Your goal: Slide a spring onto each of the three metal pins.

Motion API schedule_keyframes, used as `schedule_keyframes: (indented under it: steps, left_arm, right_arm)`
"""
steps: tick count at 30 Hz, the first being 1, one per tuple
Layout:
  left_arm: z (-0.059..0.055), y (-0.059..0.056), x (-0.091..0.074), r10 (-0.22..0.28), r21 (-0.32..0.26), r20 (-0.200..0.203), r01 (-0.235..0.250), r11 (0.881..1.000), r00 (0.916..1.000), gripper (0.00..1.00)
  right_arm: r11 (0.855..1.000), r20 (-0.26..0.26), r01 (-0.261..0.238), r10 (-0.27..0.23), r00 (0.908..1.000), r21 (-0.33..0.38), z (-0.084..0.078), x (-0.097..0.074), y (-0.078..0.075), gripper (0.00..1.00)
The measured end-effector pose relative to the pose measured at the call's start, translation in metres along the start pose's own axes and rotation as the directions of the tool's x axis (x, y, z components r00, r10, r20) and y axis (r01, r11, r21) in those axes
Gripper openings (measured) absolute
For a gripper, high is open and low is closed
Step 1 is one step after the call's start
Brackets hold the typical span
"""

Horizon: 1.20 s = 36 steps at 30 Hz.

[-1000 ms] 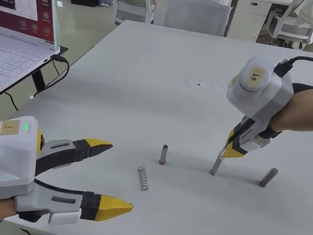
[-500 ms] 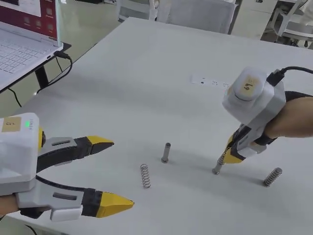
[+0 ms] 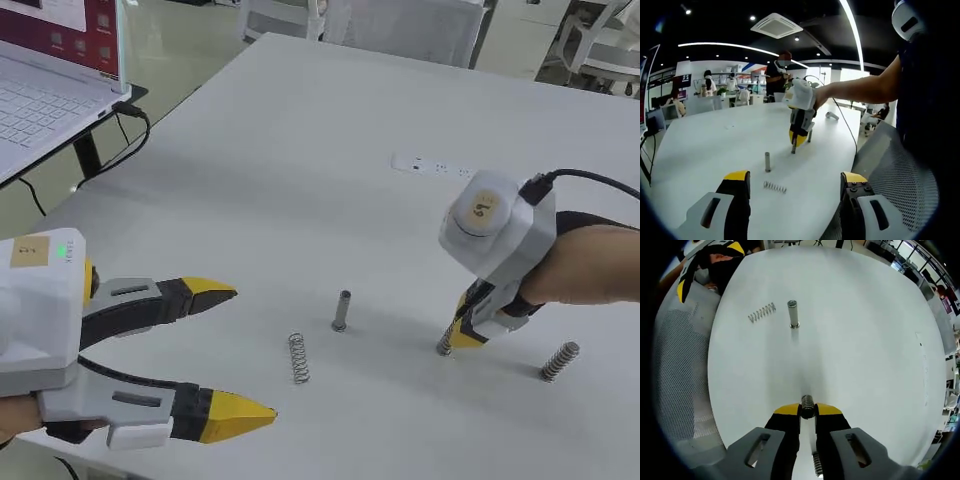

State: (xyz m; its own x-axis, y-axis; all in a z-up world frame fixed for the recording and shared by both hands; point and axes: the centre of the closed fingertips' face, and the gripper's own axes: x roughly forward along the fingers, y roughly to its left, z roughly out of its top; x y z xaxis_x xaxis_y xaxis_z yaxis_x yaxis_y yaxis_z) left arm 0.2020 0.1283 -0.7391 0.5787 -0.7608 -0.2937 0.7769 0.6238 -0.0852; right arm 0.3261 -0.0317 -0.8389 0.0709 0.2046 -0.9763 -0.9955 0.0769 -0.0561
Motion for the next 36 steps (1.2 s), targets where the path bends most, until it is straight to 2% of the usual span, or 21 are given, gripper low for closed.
schedule_keyframes:
  steps: [10, 14, 23, 36]
  left_arm:
    - [-0.001, 0.001, -0.002, 0.005, -0.002, 0.004, -0.005, 1.000, 1.0000, 0.69]
    - [-0.001, 0.000, -0.002, 0.004, -0.002, 0.004, -0.004, 1.000, 1.0000, 0.69]
    - [0.000, -0.001, -0.001, -0.001, 0.002, 0.002, 0.001, 1.000, 1.0000, 0.69]
    - [0.002, -0.001, 0.001, -0.007, 0.008, -0.002, 0.007, 1.000, 1.0000, 0.69]
  right_arm:
    - [1.000, 0.014, 0.004, -0.004, 0.9999, 0.003, 0.002, 0.001, -0.001, 0.09]
    - [1.000, 0.016, 0.001, -0.001, 0.9999, 0.009, 0.001, 0.001, -0.001, 0.13]
    - [1.000, 0.025, 0.002, -0.003, 0.9997, 0.031, -0.004, 0.000, -0.001, 0.21]
    - [0.997, 0.025, 0.006, -0.008, 0.9997, 0.083, -0.020, -0.005, 0.002, 0.22]
